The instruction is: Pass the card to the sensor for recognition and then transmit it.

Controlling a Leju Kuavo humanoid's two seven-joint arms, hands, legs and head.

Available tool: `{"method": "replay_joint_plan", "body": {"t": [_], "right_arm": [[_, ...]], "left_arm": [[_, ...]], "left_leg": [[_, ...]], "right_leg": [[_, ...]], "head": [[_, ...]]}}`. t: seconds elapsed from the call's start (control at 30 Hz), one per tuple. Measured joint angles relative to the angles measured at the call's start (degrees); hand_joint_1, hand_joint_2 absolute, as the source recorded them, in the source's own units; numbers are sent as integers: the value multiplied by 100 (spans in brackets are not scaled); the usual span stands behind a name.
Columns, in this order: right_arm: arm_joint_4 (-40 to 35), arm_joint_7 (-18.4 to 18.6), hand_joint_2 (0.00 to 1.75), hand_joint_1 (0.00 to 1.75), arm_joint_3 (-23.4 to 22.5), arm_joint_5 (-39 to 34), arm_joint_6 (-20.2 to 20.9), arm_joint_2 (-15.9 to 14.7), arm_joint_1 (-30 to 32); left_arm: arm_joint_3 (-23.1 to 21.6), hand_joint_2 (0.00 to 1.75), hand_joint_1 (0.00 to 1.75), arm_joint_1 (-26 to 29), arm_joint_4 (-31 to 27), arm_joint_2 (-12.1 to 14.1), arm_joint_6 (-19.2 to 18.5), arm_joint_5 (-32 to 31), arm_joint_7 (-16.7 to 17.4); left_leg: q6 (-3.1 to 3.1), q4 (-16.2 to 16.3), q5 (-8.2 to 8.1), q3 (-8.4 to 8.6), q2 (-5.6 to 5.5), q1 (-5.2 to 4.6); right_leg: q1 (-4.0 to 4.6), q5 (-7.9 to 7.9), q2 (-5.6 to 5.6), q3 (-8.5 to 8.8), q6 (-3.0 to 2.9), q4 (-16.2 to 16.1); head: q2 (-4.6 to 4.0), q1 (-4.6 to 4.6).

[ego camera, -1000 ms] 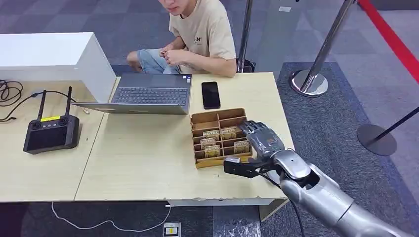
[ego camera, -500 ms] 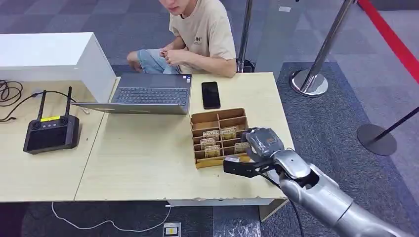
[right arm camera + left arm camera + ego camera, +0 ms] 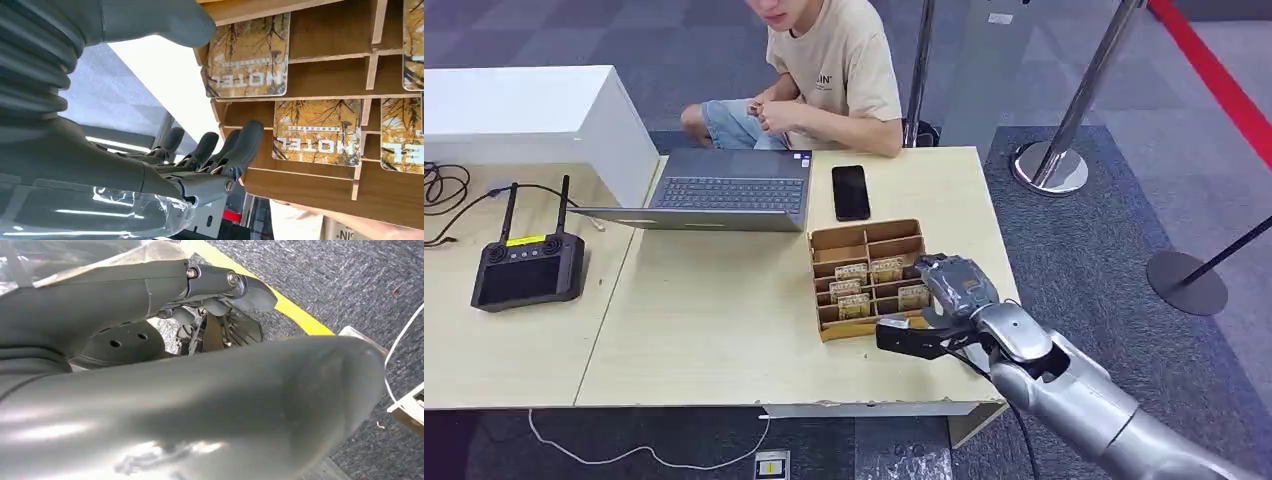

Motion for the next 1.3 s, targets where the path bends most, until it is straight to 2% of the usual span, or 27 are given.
{"method": "replay_joint_plan", "body": {"t": [0.03, 0.17, 0.27, 0.3, 0.33, 0.37, 0.43, 0.5, 0.57, 0.63, 0.67, 0.77, 0.93, 1.2, 1.3], "right_arm": [[0, 2, 175, 59, 0, 0, 0, 0, 0], [0, 0, 175, 54, 0, 0, 0, 0, 0], [0, 0, 175, 66, 0, 0, 0, 0, 0], [0, 0, 175, 80, 0, 0, 0, 0, 0], [0, 2, 175, 117, 0, 0, 0, 0, 0], [0, 2, 175, 115, 0, 0, 0, 0, 0], [0, 2, 175, 98, 0, 0, 0, 0, 0], [-2, 2, 175, 98, -2, 0, -9, 0, -4], [-2, 2, 175, 80, -2, 0, -9, 0, -19], [-2, 0, 175, 79, -2, 0, -9, 0, -20], [0, 2, 175, 68, -2, 0, -9, 0, -19], [0, 2, 175, 58, 0, 0, -7, 0, -19], [0, 0, 175, 52, 2, 0, -7, 0, -19], [0, 0, 175, 58, 2, 0, -7, 0, -19], [2, 0, 175, 65, 4, 0, -7, 0, -19]], "left_arm": [[0, 0, 0, 0, 0, 0, 0, 0, 0], [0, 0, 0, 0, 0, 0, 0, 0, 0], [0, 0, 0, 0, 0, 0, 0, 0, 0], [0, 0, 0, 0, 0, -2, 0, 0, 0], [0, 0, 0, 0, 0, -2, 0, 0, 0], [0, 0, 0, 0, 0, -2, 0, 0, 0], [0, 0, 0, 0, 0, -2, 0, 0, 0], [0, 0, 0, 1, 0, -2, 0, 0, 0], [0, 0, 0, 0, 0, -2, 0, 0, 0], [0, 0, 0, 3, 0, -7, 0, 0, 0], [0, 0, 0, 3, 0, -7, 0, 0, 0], [0, 0, 0, 2, 0, -9, 0, 0, 0], [0, 0, 0, 2, 0, -9, 9, 0, 0], [0, 0, 0, 2, 0, -9, 9, 0, 0], [0, 0, 0, 2, 0, -11, 9, 0, 0]], "left_leg": [[0, 0, 0, 0, 0, 0], [0, 0, 0, 0, 0, 0], [0, -1, 0, -1, 0, 0], [0, -1, 0, -1, 0, 0], [0, -1, 0, 0, 0, 0], [0, 0, 0, 0, 0, 0], [0, -1, 0, 0, 0, 0], [0, 0, 0, 0, 0, 0], [0, 0, 0, 1, 0, 0], [0, 0, 0, 0, -1, 0], [0, 0, 0, 0, 0, 0], [0, 0, 0, 0, 1, 0], [0, 0, 0, 1, 0, 0], [0, 0, 0, 1, 0, 0], [0, 0, 0, 0, 0, 0]], "right_leg": [[0, 0, 0, 0, 0, 0], [0, 0, 0, 0, 0, 0], [0, 0, 0, 0, 0, 0], [0, 0, 0, 0, 0, 0], [0, 0, 0, 0, 0, 0], [0, 0, 0, 0, 0, 0], [0, 0, 0, 0, 0, 0], [0, 0, 0, 0, 0, 0], [0, 0, 0, 1, 0, 0], [0, 0, 0, 1, 0, 0], [0, 0, 0, 1, 0, 0], [0, 0, 0, 1, 0, 0], [0, 0, 0, 1, 0, 0], [0, 0, 0, 0, 0, 0], [0, 0, 0, 0, 0, 0]], "head": [[0, 0], [0, 0], [0, 0], [0, 0], [0, 0], [0, 2], [0, 0], [0, 2], [0, 2], [0, 2], [0, 0], [0, 0], [-2, 0], [0, 0], [0, 0]]}}
